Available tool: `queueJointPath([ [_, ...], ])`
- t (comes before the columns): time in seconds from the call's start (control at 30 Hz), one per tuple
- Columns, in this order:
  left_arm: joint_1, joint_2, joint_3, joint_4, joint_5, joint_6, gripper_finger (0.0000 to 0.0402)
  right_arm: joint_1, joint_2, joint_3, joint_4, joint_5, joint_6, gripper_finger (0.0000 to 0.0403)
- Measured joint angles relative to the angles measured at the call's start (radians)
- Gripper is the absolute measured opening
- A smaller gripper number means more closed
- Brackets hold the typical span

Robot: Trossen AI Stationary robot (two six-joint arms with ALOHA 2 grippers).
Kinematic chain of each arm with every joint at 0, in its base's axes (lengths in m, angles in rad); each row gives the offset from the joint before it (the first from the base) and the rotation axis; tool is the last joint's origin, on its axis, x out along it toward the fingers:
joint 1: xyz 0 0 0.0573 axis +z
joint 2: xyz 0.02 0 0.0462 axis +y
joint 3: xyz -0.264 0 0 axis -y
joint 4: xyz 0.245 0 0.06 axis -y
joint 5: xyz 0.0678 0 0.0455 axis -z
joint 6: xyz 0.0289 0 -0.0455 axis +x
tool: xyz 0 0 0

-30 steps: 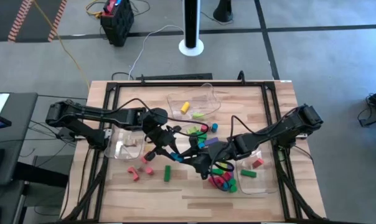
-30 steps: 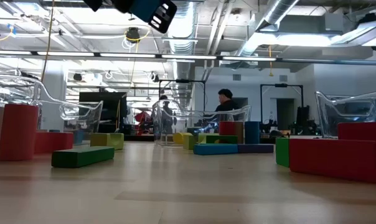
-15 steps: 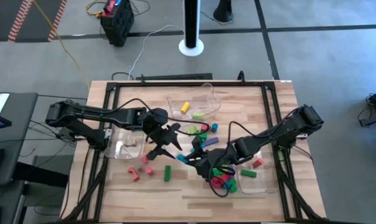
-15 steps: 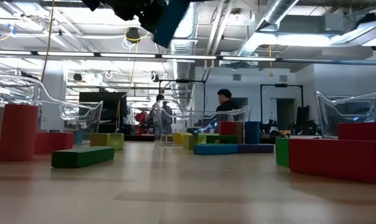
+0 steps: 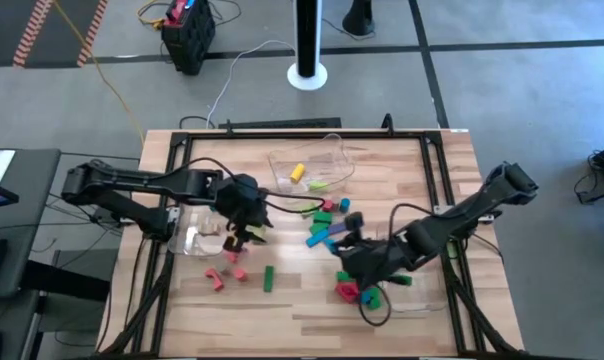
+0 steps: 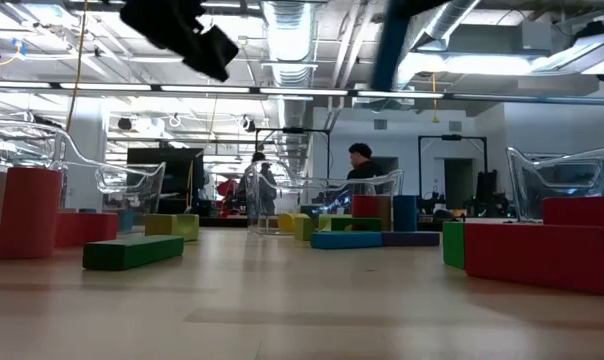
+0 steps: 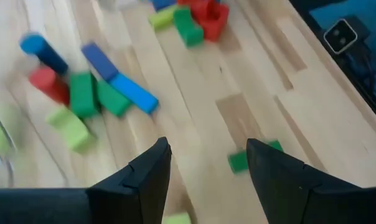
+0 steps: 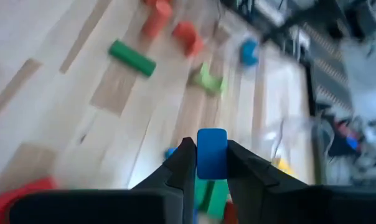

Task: Sort blocks by size
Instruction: Put the blue rectangular block into the right transparent bin

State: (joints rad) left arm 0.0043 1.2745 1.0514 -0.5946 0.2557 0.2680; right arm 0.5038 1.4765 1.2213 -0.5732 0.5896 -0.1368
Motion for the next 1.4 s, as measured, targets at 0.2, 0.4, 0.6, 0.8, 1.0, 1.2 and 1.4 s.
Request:
queueJointPath([
  [0.2,-0.024,-0.015,-0.086,0.014,-0.002,-0.044,0.0203,0.02,-0.066,0.0,-0.255,0.002,0.266,0.0096],
  [0.4,-0.033,-0.015,-0.16,0.062,-0.012,-0.06,0.0203,0.022,-0.081,0.0,-0.496,-0.043,0.498,0.0095],
  [0.6,-0.033,-0.015,-0.198,0.1,-0.012,-0.064,0.0203,0.042,-0.082,0.0,-0.598,-0.082,0.623,0.0095],
  [0.8,-0.033,-0.015,-0.234,0.132,-0.011,-0.064,0.0203,0.082,-0.082,0.0,-0.666,-0.11,0.737,0.0095],
  [1.0,-0.033,-0.014,-0.257,0.152,-0.01,-0.067,0.0203,0.136,-0.082,0.0,-0.747,-0.148,0.897,0.0094],
  [1.2,-0.033,-0.014,-0.272,0.18,-0.009,-0.071,0.0203,0.181,-0.082,0.0,-0.754,-0.182,1.006,0.0095],
  [1.4,-0.033,-0.014,-0.272,0.188,-0.009,-0.074,0.0203,0.183,-0.082,0.0,-0.755,-0.23,1.053,0.0104],
])
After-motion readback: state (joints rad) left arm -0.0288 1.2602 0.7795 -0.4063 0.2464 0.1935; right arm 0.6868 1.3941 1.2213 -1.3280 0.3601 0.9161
